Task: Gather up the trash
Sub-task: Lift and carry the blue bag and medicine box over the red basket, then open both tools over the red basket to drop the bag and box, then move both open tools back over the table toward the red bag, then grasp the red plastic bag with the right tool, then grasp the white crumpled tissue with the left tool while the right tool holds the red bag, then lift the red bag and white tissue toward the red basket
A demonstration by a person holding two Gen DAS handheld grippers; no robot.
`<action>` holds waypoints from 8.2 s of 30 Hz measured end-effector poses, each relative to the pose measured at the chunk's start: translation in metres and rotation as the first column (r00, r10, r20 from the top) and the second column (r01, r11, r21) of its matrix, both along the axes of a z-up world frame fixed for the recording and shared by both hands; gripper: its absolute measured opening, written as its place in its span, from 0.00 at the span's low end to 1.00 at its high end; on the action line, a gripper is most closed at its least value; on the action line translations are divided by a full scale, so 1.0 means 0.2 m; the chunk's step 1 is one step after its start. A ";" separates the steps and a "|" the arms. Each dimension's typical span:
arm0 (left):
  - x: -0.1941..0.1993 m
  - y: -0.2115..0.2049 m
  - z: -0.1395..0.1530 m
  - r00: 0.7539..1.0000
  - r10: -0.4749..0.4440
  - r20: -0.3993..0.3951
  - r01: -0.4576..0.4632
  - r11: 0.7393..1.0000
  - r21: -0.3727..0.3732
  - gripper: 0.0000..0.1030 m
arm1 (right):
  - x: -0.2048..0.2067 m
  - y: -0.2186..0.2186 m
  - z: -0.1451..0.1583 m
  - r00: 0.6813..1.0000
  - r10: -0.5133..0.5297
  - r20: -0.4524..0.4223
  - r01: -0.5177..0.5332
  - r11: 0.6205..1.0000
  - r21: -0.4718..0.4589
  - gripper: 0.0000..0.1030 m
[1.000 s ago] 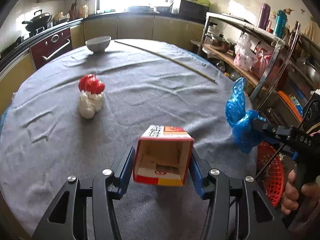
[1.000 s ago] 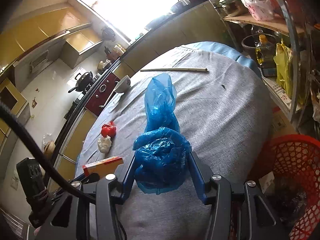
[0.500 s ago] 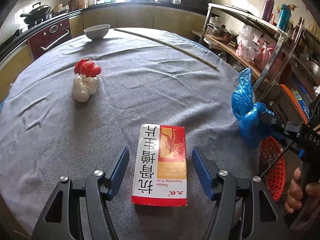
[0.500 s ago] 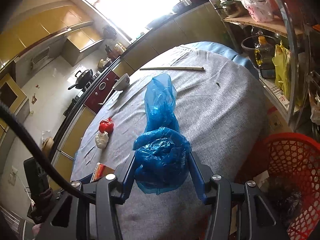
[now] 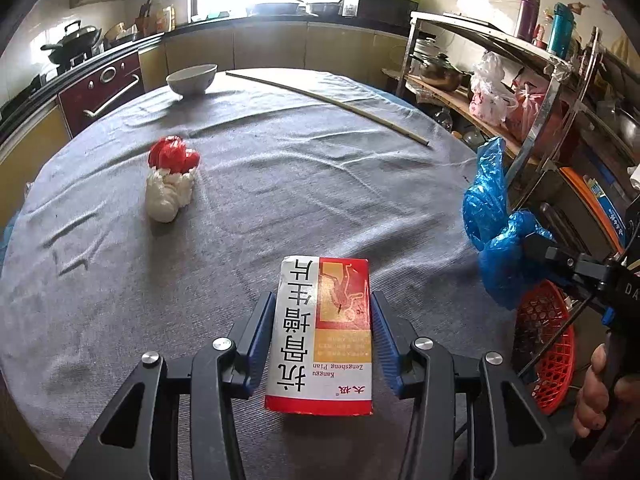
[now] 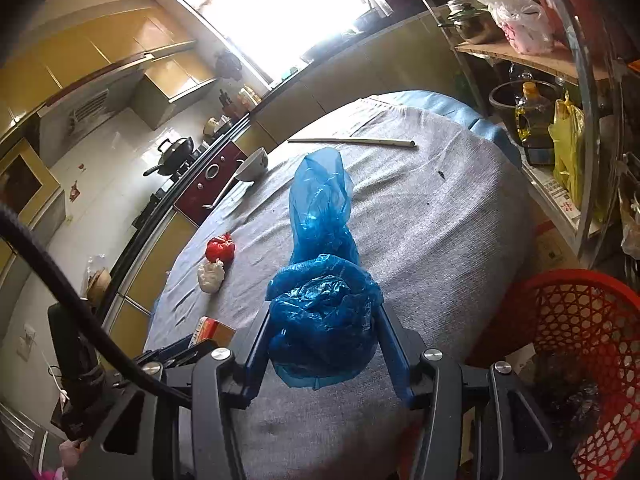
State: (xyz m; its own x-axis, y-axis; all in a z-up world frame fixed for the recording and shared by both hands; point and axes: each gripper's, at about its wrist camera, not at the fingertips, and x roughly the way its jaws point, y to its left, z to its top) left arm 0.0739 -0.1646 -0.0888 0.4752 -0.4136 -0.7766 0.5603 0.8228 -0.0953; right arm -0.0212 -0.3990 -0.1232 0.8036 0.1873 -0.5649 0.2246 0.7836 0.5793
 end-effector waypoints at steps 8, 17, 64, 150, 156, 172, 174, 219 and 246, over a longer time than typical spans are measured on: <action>-0.07 -0.11 0.06 0.998 -0.039 0.049 0.037 0.999 0.030 0.48 | -0.09 -0.04 0.02 1.000 -0.011 0.026 0.011 1.000 0.001 0.52; -0.18 -0.29 0.11 0.988 -0.112 0.108 0.103 0.991 0.084 0.48 | -0.25 -0.13 0.01 0.999 -0.042 0.034 0.041 0.999 0.013 0.52; -0.55 -0.86 -0.05 0.872 -0.485 -0.060 0.489 0.870 0.063 0.48 | -0.78 -0.62 -0.27 0.935 -0.328 -0.136 0.337 0.940 0.050 0.54; 0.51 0.54 0.03 0.949 0.313 -0.042 -0.315 0.945 -0.083 0.61 | 0.69 0.48 0.25 0.970 0.219 -0.107 -0.237 0.949 -0.208 0.58; 0.58 0.64 0.00 0.930 0.360 -0.080 -0.366 0.927 -0.080 0.61 | 0.95 0.62 0.25 0.951 0.289 -0.108 -0.305 0.933 -0.192 0.58; 0.75 0.88 -0.14 0.875 0.446 -0.189 -0.463 0.884 -0.062 0.61 | 1.64 0.97 0.05 0.883 0.412 -0.222 -0.454 0.872 -0.185 0.58; 0.76 0.89 -0.15 0.874 0.447 -0.192 -0.465 0.883 -0.059 0.61 | 1.71 1.00 -0.01 0.880 0.403 -0.252 -0.453 0.871 -0.189 0.58; 0.95 0.31 -0.20 0.953 0.246 -0.178 -0.261 0.963 -0.064 0.32 | 0.83 0.30 -0.07 0.964 0.223 -0.144 -0.235 0.970 -0.069 0.45; 0.35 0.12 0.19 0.992 0.128 0.006 -0.127 0.988 -0.085 0.30 | 0.24 0.23 0.13 0.987 0.157 -0.032 -0.160 0.981 -0.111 0.45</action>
